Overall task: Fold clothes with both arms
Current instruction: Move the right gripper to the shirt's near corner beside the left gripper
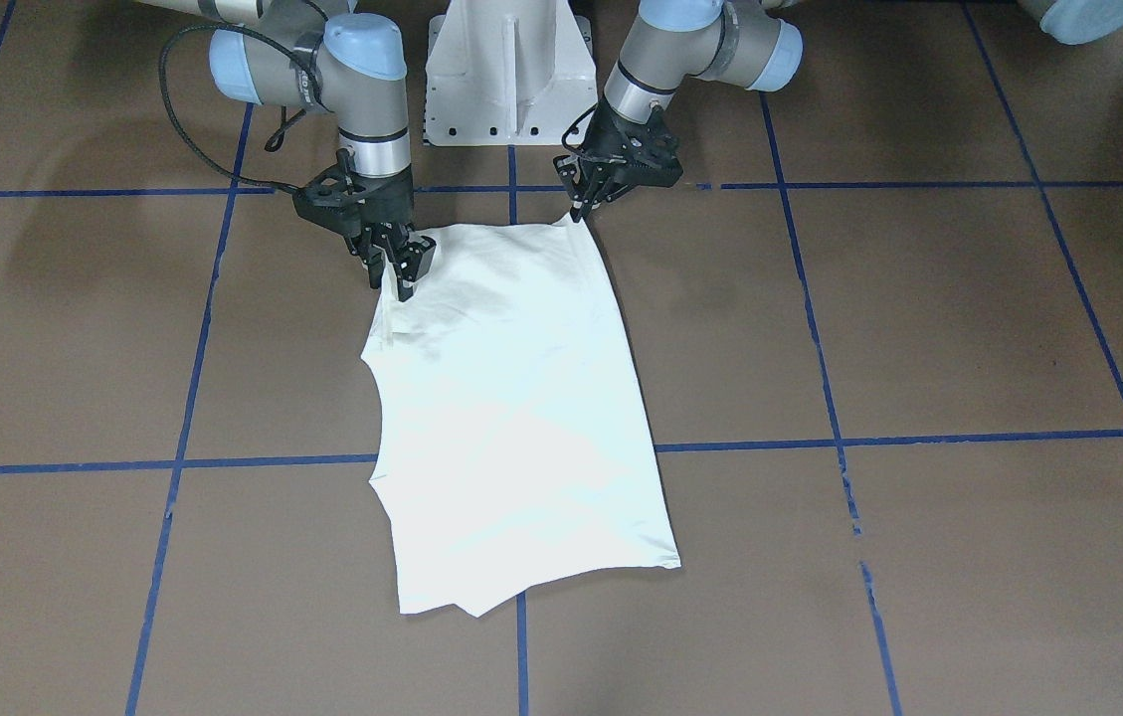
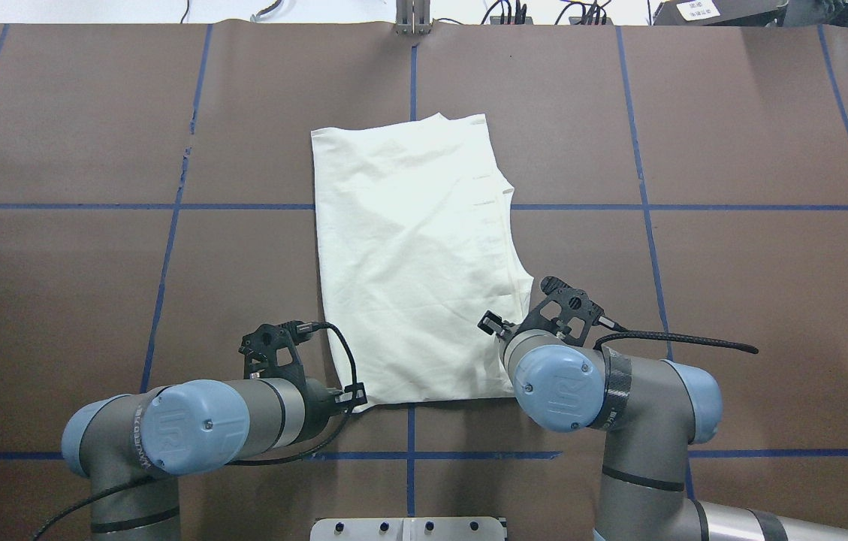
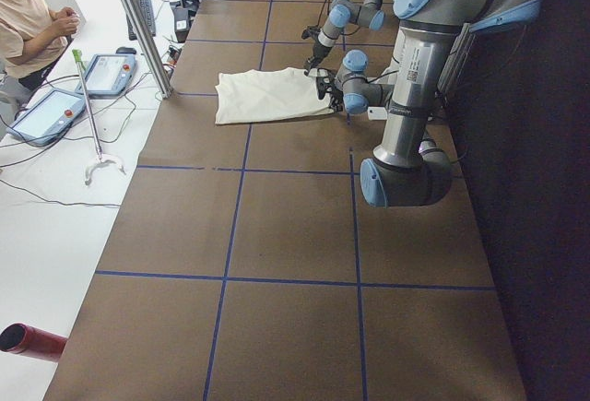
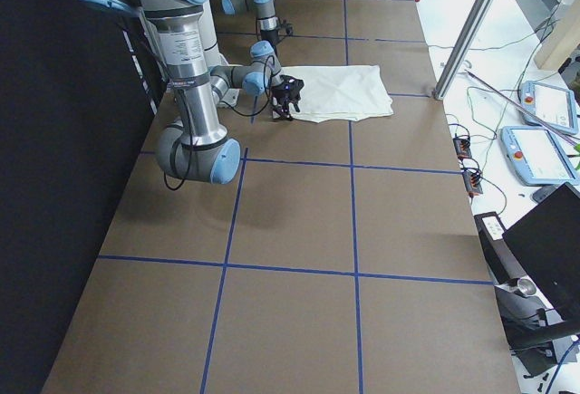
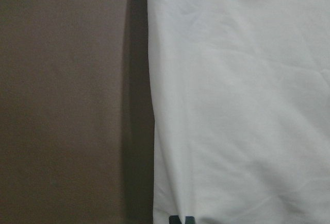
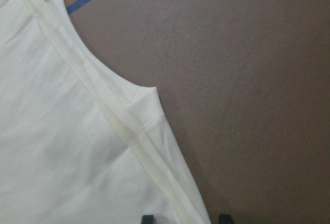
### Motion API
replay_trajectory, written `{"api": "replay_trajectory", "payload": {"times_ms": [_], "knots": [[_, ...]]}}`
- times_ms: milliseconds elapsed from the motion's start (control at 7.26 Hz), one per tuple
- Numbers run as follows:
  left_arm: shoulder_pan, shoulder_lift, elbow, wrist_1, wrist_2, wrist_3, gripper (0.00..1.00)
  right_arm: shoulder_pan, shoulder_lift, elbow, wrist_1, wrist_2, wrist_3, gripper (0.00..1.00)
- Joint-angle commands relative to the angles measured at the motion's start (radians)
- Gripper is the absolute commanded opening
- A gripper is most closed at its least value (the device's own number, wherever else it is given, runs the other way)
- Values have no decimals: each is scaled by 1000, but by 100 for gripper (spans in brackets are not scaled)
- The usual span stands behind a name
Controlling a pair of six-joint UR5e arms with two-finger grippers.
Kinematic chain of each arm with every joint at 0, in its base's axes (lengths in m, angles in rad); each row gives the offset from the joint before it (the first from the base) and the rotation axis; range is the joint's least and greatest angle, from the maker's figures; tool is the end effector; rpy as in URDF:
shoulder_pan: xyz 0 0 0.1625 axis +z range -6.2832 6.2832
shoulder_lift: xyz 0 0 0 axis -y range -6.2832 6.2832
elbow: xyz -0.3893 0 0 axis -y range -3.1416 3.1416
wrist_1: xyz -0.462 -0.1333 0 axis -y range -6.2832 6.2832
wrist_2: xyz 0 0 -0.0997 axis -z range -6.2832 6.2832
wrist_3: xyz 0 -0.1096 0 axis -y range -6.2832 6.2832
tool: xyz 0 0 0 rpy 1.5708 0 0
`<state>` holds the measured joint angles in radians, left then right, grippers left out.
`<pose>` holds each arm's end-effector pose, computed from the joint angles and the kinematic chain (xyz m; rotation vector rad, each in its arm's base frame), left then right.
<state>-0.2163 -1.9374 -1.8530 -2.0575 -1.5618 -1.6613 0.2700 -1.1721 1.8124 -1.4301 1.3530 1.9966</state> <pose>0.6051 -0.2705 0.2026 0.0797 1.1370 -0.2781 -0.6017 -0.3294 0.2511 0.1490 -0.8111 0.7420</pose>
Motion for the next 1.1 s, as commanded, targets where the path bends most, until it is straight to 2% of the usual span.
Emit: {"api": "replay_trajectory", "payload": {"times_ms": [0, 138, 551, 689, 827, 965], "knots": [[0, -2, -2, 0, 0, 0, 0, 0, 2, -4, 13, -2, 5, 15], [0, -2, -2, 0, 0, 0, 0, 0, 3, -2, 13, -2, 7, 0], [-2, -2, -15, 2, -3, 8, 0, 5, 2, 14, 13, -2, 42, 0], [-5, 8, -75, 16, -9, 9, 0, 11, 0, 60, 7, 1, 40, 0], [-6, 15, -160, 84, -9, 9, 0, 17, -20, 146, -4, 4, 40, 0], [-3, 0, -272, 231, -11, 9, 0, 8, -43, 250, -80, 8, 42, 0]]}}
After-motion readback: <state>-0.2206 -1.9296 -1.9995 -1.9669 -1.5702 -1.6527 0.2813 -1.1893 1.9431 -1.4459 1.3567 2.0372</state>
